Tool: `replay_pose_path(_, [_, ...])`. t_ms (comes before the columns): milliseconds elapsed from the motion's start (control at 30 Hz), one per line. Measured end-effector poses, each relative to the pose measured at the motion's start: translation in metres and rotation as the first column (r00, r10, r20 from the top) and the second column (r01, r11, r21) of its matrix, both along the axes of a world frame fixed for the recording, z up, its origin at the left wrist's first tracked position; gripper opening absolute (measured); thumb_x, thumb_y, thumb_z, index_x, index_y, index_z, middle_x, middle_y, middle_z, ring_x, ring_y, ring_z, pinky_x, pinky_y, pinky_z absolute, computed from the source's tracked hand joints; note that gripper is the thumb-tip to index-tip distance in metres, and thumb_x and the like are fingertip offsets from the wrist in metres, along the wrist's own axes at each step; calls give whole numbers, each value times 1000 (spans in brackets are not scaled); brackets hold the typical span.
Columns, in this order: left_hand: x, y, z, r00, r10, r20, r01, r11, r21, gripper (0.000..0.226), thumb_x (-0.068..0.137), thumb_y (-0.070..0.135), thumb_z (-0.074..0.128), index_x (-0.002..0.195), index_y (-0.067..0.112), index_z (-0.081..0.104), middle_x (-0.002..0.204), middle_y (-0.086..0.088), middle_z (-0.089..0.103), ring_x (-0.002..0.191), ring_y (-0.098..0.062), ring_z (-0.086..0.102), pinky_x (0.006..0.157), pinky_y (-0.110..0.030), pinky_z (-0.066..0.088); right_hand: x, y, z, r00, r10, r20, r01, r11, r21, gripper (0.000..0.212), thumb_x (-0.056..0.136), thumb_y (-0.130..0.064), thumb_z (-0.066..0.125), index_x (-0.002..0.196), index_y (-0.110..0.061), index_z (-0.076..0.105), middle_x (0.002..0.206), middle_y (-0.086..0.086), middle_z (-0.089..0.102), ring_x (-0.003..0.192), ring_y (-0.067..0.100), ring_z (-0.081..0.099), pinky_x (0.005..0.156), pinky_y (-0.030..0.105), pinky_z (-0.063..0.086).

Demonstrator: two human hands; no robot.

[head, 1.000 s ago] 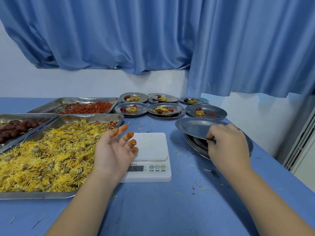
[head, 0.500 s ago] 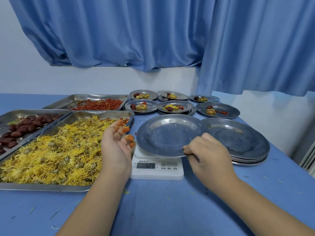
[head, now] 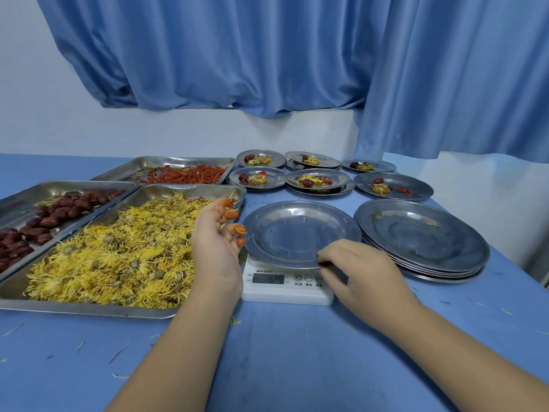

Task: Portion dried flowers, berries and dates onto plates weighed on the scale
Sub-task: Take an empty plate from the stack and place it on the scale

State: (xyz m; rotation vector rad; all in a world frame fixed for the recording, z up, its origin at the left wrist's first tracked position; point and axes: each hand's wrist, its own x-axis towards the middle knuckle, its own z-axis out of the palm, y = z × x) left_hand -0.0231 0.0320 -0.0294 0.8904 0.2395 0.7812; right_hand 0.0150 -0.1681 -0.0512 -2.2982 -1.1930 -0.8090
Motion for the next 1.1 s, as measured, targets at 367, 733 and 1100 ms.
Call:
replay_pose_path(367, [2,8,-2,1000,13,13,-13,1000,-5,33,75,28,48,102,18,63,86,1,56,57,-9,51,56,-25,38,-3,-8,11,981,109,-161,-110,994,-1,7,88,-25,60,92,-20,63,88,-13,53,73,8,53,66,30,48])
replay_pose_path(733, [4,8,-4,1000,11,9,-11,1000,-19,33,75,27,49,103,15,63,83,1,56,53,-7,51,54,-24,40,10,-19,5,956,-2,-293,-34,992,-118,15,86,-43,55,92,-32,62,79,-18,57,77,-1,51,61,15,39])
replay_pose_path(1100, [6,10,-4,1000,7,5,-7,1000,-14,29,72,28,52,96,18,65,72,6,60,51,-7,51,51,-22,41,6,-25,5,905,-93,-414,-49,946,-320,30,84,-58,51,109,-41,56,63,-14,56,63,2,53,62,28,48])
